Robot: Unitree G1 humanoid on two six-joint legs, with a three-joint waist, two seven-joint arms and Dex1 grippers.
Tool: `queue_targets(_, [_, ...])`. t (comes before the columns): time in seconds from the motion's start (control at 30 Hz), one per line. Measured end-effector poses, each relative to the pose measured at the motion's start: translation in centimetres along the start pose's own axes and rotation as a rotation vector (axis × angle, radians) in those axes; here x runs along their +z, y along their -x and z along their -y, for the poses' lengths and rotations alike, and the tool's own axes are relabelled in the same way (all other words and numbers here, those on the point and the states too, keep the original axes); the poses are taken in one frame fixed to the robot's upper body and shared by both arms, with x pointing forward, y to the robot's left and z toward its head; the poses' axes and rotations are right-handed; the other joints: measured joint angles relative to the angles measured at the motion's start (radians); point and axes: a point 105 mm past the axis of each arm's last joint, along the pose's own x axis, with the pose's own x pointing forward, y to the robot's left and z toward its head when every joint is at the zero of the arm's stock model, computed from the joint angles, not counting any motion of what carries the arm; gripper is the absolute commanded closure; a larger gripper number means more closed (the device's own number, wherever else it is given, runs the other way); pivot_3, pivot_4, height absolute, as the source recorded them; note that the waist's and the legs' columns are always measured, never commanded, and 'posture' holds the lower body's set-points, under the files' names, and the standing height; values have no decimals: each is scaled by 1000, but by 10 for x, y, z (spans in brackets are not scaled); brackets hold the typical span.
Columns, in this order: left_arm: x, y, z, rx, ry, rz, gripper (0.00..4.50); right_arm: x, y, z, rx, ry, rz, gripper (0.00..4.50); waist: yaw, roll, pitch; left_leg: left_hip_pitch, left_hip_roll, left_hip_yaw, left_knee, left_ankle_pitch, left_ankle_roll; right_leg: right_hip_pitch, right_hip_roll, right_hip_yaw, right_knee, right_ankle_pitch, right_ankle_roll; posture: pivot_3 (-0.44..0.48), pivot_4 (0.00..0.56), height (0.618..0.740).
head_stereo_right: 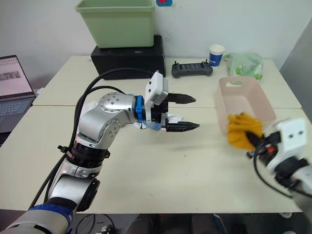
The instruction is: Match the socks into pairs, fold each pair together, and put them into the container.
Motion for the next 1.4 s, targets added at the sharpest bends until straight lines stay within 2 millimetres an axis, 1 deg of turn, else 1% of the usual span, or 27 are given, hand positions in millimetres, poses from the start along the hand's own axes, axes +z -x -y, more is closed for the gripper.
queue_targets(0.07, [-1, -1, 1, -5, 2, -5, 14, 22, -5, 23, -80, 162, 20, 4500, 2, 0, 0, 0, 0, 0, 0, 0, 0, 0, 1, 0, -1, 0, 0, 0, 150, 725])
queue_targets(0.1, [-1, -1, 1, -6, 5, -8, 14, 27, -9, 32, -108, 241, 8, 4500, 4, 0, 0, 0, 0, 0, 0, 0, 0, 0, 2, 0, -1, 0, 0, 0, 150, 725])
queue_targets(0.17, [-2, -2, 1, -7, 11, -11, 14, 32, -19, 44, -139, 376, -7, 4500, 6, -1, 1, -1, 1, 0, 0, 0, 0, 0, 2, 0, -2, 0, 0, 0, 150, 725])
queue_targets(0.2, [-2, -3, 1, -9, 19, -11, 14, 31, -29, 49, -142, 486, -33, 4500, 8, -1, 1, -2, 0, 0, 0, 0, 0, 0, 2, 0, -3, 0, 0, 0, 150, 725])
queue_targets(0.23, [-2, -3, 2, -10, 23, -11, 14, 29, -32, 52, -142, 524, -46, 4500, 9, -1, 1, -2, 0, 1, 0, 1, -1, 0, 1, 0, -3, 0, 0, 0, 150, 725])
queue_targets(0.3, [-3, -3, 2, -9, 31, -15, 14, 20, -46, 60, -140, 687, -89, 4500, 9, -2, 1, -3, 0, 1, 1, 2, -3, 0, 1, 0, -4, 0, 0, 0, 150, 725])
queue_targets(0.37, [-3, -3, 2, -9, 43, -20, 14, 12, -59, 68, -135, 815, -115, 4500, 9, -2, 2, -3, 0, 1, 1, 2, -4, 0, -1, 0, -5, 0, 0, 0, 150, 725])
queue_targets(0.5, [-1, -5, 3, -17, 51, -14, 14, 1, -84, 82, -103, 1097, -161, 4500, 8, -1, 3, -3, 0, 2, 1, 2, -4, -1, -3, 1, -4, 0, 0, 0, 150, 725])
queue_targets(0.57, [-1, -4, 3, -11, 56, -15, 14, -5, -96, 84, -53, 1161, -175, 4500, 7, -2, 3, -3, 0, 2, 1, 2, -4, -1, -4, 0, -4, 0, 0, 0, 150, 725])
queue_targets(0.63, [0, -4, 3, -10, 63, -15, 14, -11, -106, 82, 1, 1190, -185, 4500, 8, -1, 3, -3, 1, 2, 1, 2, -4, -1, -4, 0, -5, 0, 0, 0, 150, 725])
queue_targets(0.77, [1, -5, 2, -3, 64, -14, 14, -26, -121, 80, 108, 1204, -230, 4500, 9, -1, 4, -4, 0, 2, 1, 2, -4, -2, -5, -1, -4, 0, 0, 0, 150, 725])
queue_targets(0.87, [3, -5, 1, 0, 61, -14, 14, -33, -128, 81, 176, 1192, -278, 4500, 10, -1, 4, -4, 0, 2, 2, 2, -4, -2, -6, 0, -4, 0, 0, 0, 150, 725])
queue_targets(0.93, [4, -5, 1, -1, 58, -13, 0, -34, -132, 81, 215, 1180, -298, 3786, 9, -1, 4, -4, 0, 2, 2, 2, -4, -1, -6, -1, -4, 0, 0, 0, 150, 725])
queue_targets(1.0, [4, -5, 1, -1, 57, -13, 0, -38, -134, 82, 251, 1151, -326, 3203, 9, -1, 4, -4, 0, 2, 2, 2, -4, -1, -6, -1, -4, 0, 0, 0, 150, 725])
queue_targets(1.07, [4, -5, 1, -1, 57, -13, 0, -39, -136, 81, 292, 1125, -351, 2461, 9, -1, 4, -4, 0, 2, 2, 2, -4, -1, -6, -1, -4, 0, 0, 0, 150, 725])
queue_targets(1.13, [4, -5, 1, 0, 57, -15, 0, -36, -137, 79, 340, 1091, -374, 1800, 9, 0, 4, -4, 0, 2, 2, 2, -4, -2, -6, -1, -4, 0, 0, 0, 150, 725])
queue_targets(1.2, [4, -5, 1, 0, 57, -15, 0, -28, -136, 76, 392, 1055, -389, 1021, 9, 0, 5, -4, 0, 2, 2, 2, -4, -1, -6, -1, -4, 0, 0, 0, 150, 725])
queue_targets(1.27, [4, -5, 1, 0, 56, -16, 0, -23, -132, 75, 437, 1027, -410, 299, 11, 0, 5, -4, 0, 2, 2, 2, -4, -1, -6, -1, -4, 0, 0, 0, 150, 725])
queue_targets(1.3, [4, -5, 1, 0, 56, -16, 0, -20, -129, 75, 459, 1013, -419, 27, 12, 0, 5, -4, 0, 2, 2, 2, -4, -1, -6, -1, -4, 0, 0, 0, 150, 725])
queue_targets(1.33, [4, -5, 0, 1, 56, -16, 0, -18, -125, 74, 479, 998, -429, 27, 12, 0, 5, -4, 0, 2, 3, 2, -4, -1, -6, -1, -4, 0, 0, 0, 150, 725])
queue_targets(1.4, [3, -4, 0, 3, 55, -19, 0, -7, -118, 68, 529, 952, -413, 27, 12, 0, 5, -5, 0, 2, 3, 2, -4, -1, -6, -2, -4, 0, 0, 0, 150, 725])
